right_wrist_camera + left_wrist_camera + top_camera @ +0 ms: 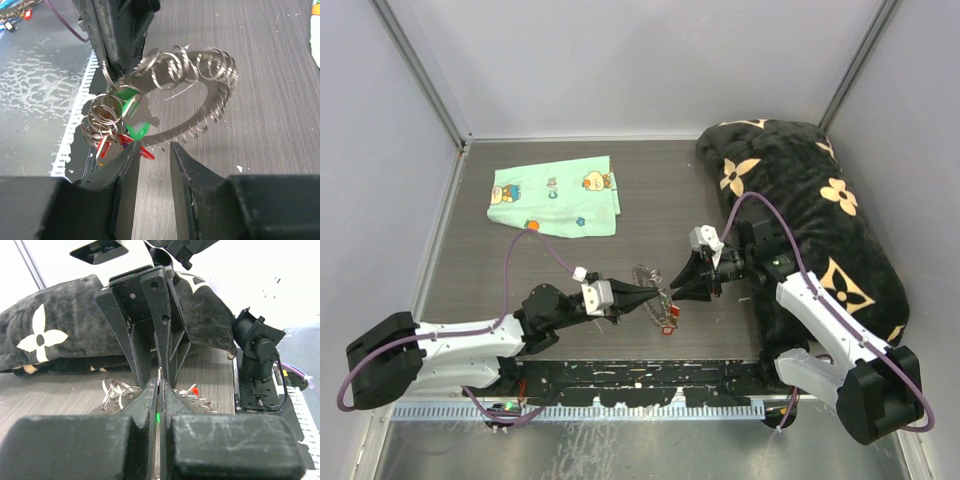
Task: Remove the keys from the keyring
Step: Remove the key from the keyring.
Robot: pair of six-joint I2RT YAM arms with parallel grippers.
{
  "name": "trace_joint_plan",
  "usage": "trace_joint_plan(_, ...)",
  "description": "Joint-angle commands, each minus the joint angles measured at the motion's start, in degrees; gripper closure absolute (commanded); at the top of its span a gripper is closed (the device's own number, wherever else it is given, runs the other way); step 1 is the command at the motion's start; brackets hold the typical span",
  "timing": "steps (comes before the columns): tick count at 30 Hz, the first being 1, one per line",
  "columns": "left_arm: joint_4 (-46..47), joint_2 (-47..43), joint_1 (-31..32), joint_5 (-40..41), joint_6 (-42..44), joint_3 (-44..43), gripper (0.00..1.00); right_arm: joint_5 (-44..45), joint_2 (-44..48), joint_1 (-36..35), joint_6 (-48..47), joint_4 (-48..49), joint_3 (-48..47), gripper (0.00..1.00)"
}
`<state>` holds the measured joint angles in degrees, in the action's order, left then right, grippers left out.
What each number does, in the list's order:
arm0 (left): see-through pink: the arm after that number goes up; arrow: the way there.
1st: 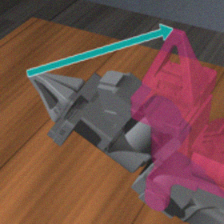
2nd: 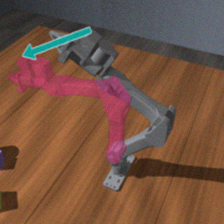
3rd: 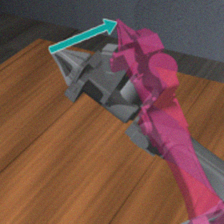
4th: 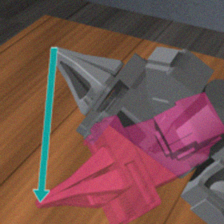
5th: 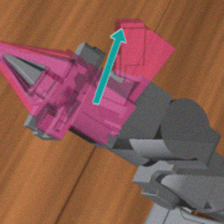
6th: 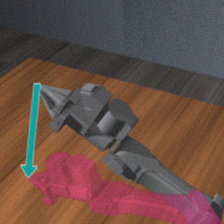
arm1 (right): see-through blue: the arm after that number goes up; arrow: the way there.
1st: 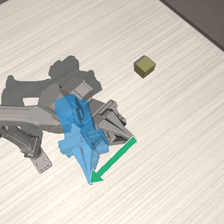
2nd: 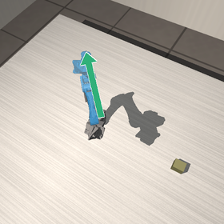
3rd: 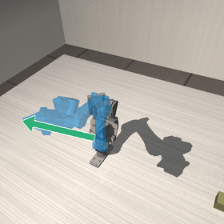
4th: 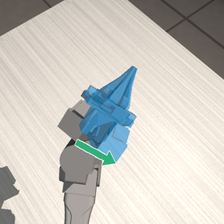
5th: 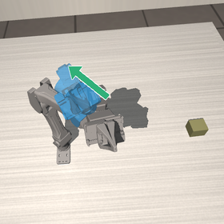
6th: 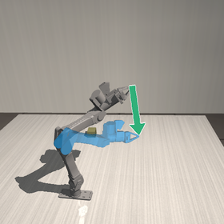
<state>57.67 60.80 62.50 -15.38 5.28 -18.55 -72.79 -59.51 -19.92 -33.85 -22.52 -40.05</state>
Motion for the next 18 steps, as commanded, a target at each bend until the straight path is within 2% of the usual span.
trace_joint_plan(1, 8.22, 0.58, -0.13, 0.58, -0.53, -2.55, 1.0, -2.22, 0.52, -1.81, -0.01, 3.23, 0.1, 0.62)
trace_joint_plan(8, 9.32, 2.04, -0.12, 2.09, -0.75, -3.12, 1.0, -3.18, 0.47, -3.17, -3.28, 1.18, 0.06, 0.56)
trace_joint_plan(11, 9.3, 2.58, -0.16, 2.59, -0.87, -3.69, 1.0, -2.92, 0.24, -3.95, -0.84, 3.47, 0.71, 0.52)
trace_joint_plan(18, 9.92, 3.88, -0.12, 3.67, -1.41, -4.56, 1.0, 1.51, 0.11, -4.69, 8.32, 11.54, 1.6, 0.52)
